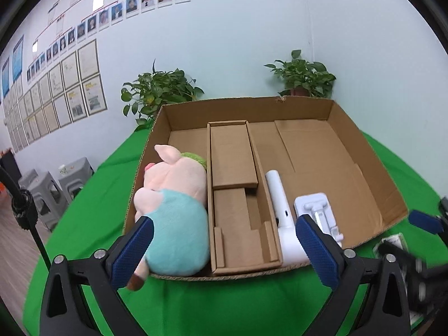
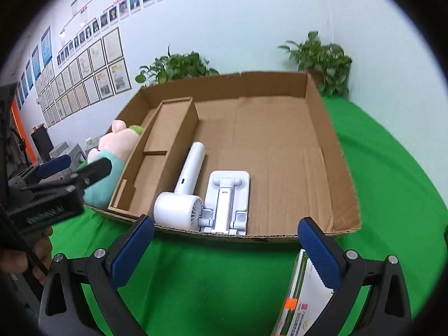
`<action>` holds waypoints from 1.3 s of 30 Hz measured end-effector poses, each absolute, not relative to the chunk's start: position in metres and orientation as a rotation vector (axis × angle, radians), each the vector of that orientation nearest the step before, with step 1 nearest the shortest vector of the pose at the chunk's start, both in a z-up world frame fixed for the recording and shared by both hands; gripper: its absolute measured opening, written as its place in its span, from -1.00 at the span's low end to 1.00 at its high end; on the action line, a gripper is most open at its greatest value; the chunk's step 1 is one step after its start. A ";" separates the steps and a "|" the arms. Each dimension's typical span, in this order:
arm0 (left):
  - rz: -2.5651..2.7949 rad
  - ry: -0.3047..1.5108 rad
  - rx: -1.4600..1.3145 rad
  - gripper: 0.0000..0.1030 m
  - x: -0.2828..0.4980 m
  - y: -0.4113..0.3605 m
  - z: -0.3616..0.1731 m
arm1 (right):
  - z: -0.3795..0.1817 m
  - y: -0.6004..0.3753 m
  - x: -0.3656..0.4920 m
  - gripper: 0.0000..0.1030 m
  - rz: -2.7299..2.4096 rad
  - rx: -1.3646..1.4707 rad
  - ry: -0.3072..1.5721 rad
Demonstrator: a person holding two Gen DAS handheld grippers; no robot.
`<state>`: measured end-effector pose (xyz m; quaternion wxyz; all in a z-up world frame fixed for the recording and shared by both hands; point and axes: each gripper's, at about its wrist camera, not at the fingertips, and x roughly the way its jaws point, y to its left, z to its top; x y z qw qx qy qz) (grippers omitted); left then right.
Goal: Organize objects
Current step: 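Lower the phone stand beside the hair dryer and open the left gripper, then grasp the white-and-green medicine box with the left gripper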
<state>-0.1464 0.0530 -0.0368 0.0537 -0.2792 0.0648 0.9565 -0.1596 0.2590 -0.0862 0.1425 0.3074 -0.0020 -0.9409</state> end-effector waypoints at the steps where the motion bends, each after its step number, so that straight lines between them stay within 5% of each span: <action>1: 2.913 0.213 -0.853 0.38 -0.144 0.053 -0.037 | -0.087 0.257 -0.158 0.20 -2.727 0.886 0.009; 2: 2.917 0.221 -0.872 -0.50 -0.143 0.053 -0.039 | -0.086 0.255 -0.157 -0.42 -2.755 0.906 0.033; 3: 2.906 0.211 -0.905 -0.95 -0.143 0.052 -0.041 | -0.088 0.256 -0.157 -0.68 -2.765 0.917 0.034; 5: 2.878 0.165 -0.928 -0.93 -0.142 0.049 -0.044 | -0.088 0.258 -0.155 -0.79 -2.766 0.916 0.022; 7: 2.895 0.171 -0.920 -0.84 -0.138 0.049 -0.044 | -0.085 0.259 -0.152 -0.78 -2.779 0.896 0.036; 8: 2.904 0.172 -0.927 -0.38 -0.136 0.049 -0.044 | -0.083 0.259 -0.151 -0.52 -2.780 0.891 0.047; 9: 2.906 0.163 -0.930 0.48 -0.134 0.048 -0.043 | -0.082 0.260 -0.151 -0.25 -2.779 0.891 0.047; 10: 2.909 0.145 -0.912 0.87 -0.133 0.047 -0.041 | -0.081 0.261 -0.151 0.53 -2.779 0.884 0.036; 11: 2.930 0.127 -0.851 0.98 -0.127 0.046 -0.038 | -0.080 0.265 -0.149 0.93 -2.791 0.857 0.003; 39: 2.691 0.075 -1.041 0.98 -0.115 0.067 -0.065 | -0.128 0.310 -0.114 0.98 -2.689 1.046 -0.067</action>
